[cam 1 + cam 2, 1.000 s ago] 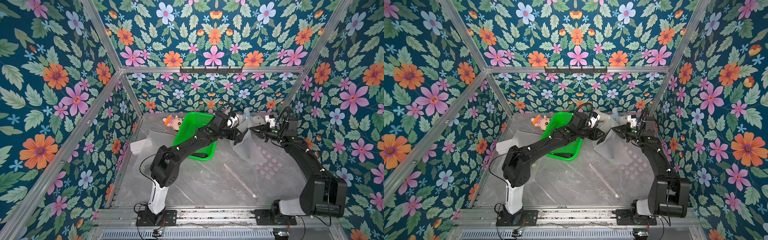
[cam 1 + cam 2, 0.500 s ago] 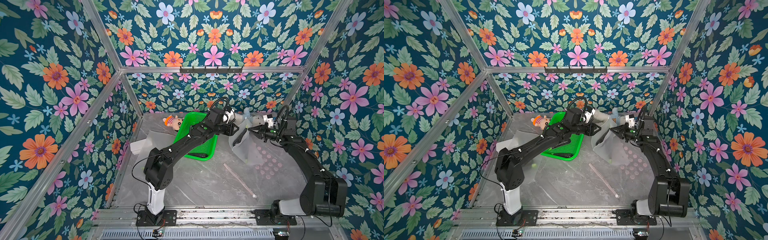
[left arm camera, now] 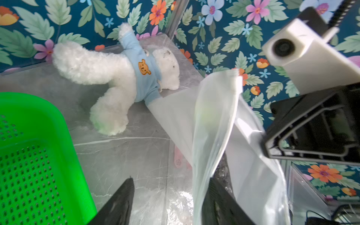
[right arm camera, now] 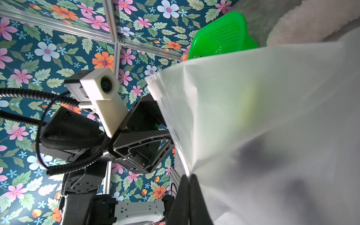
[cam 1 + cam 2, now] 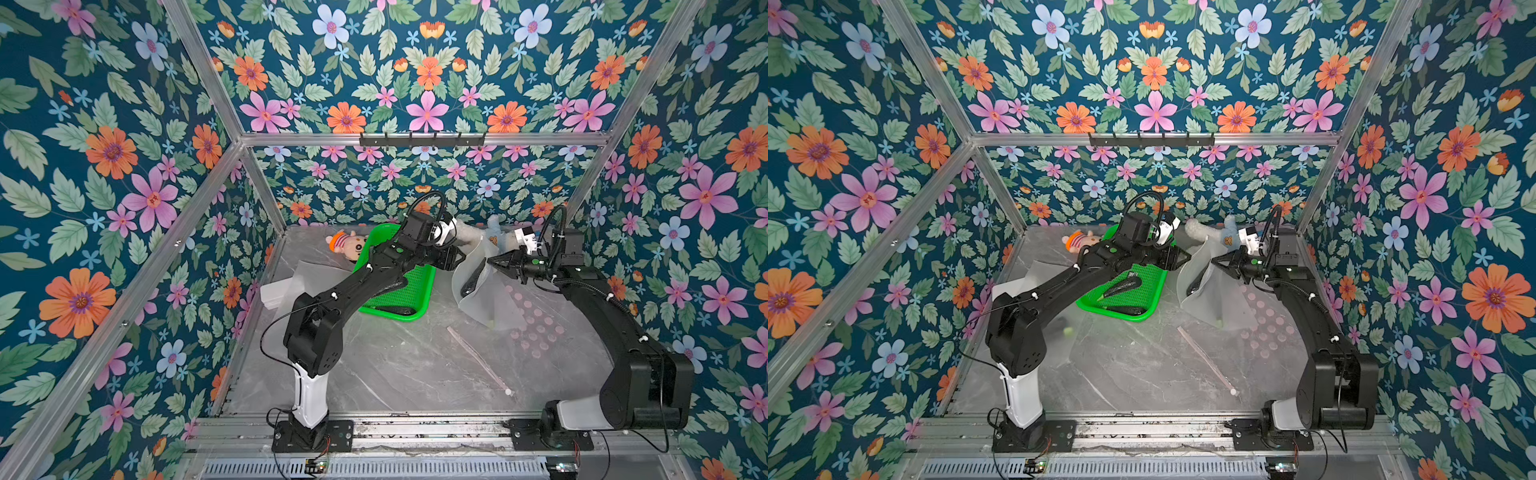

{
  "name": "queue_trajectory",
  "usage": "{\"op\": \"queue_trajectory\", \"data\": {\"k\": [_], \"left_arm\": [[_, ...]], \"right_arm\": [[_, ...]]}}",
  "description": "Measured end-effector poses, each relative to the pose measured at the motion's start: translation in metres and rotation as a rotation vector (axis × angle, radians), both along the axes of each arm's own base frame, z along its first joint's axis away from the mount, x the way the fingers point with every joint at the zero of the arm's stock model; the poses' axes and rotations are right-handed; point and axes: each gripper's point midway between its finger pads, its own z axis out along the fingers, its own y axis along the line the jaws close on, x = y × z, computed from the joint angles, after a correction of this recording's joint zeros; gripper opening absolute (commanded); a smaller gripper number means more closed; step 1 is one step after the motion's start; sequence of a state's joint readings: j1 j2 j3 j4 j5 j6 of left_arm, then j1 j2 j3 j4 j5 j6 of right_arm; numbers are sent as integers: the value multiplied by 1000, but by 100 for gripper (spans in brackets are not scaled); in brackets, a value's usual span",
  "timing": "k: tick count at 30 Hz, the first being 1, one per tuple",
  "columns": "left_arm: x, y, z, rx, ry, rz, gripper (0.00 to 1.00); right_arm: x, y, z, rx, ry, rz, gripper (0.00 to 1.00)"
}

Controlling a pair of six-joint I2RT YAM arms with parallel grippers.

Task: Place the eggplant in a zip-top bag and seal the zipper
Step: Adjust the zipper food storage bag at the center of the board.

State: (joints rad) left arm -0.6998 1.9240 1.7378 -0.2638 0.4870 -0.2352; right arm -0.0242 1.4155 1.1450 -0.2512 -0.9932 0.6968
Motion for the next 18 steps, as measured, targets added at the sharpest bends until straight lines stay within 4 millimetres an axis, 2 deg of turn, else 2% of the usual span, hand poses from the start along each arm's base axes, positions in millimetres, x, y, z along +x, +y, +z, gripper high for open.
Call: {"op": "queue_trajectory", "data": {"k": [8,10,14,16,18], "left_arm": [[-3,-14,-8,-16,17,-86,65],[-3,-15,-9,-16,21,-95,63],[-2,-18,-10,-4,24,-111,42],[-1,-20,-9,-1,23,-113,35],[1,-21,-9,3,27,-114,23]], "right_arm": [[-3,9,-4,-15,9,36,0],[-3,8,-5,-19,7,36,0],[-3,11,-6,-23,17,48,0],[-4,12,-8,-31,18,55,0],[-4,13,-10,-40,23,60,0]]}}
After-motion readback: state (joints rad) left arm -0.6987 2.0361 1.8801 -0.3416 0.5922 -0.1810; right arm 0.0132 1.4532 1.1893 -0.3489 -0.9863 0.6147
